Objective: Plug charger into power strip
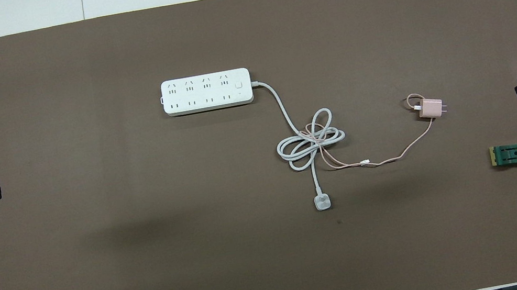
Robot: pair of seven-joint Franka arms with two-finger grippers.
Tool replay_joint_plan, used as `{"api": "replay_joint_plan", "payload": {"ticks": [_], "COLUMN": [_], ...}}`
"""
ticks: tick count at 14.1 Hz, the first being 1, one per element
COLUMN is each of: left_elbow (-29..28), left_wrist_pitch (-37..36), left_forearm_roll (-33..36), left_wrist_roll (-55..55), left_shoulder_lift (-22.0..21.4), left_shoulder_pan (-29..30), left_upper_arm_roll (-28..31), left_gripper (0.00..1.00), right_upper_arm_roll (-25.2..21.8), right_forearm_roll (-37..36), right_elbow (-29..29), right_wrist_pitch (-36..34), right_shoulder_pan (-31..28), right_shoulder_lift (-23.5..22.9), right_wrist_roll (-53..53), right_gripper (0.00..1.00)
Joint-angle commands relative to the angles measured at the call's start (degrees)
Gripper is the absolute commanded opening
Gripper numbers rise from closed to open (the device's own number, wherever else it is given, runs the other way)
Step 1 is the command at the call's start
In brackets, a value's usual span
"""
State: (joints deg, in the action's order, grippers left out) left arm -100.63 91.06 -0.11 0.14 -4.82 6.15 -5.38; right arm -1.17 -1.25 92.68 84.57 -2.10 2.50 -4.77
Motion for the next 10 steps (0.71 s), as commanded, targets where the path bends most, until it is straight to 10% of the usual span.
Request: {"api": "replay_joint_plan", "payload": {"ticks": [1,10], "left_elbow": [5.8,4.9], "left_wrist_pitch": [-5.2,-4.9], "left_forearm_roll": [0.4,0.3], "left_wrist_roll": [0.5,0.2], "left_shoulder_lift": [2.0,1.6], "left_shoulder_pan": [-0.8,-3.3], "left_upper_arm_roll": [0.3,0.0], "left_gripper": [1.00,1.00], "right_upper_arm_roll": [0.6,0.4], "right_forearm_roll": [-0.2,1.2], "right_elbow": [-0.5,2.8], "right_wrist_pitch": [0.2,3.1], "right_shoulder_pan": [-0.9,-2.4], "right_shoulder_lift": [-0.4,0.4], "right_wrist_roll": [-0.9,13.5], "right_gripper": [1.00,1.00]}}
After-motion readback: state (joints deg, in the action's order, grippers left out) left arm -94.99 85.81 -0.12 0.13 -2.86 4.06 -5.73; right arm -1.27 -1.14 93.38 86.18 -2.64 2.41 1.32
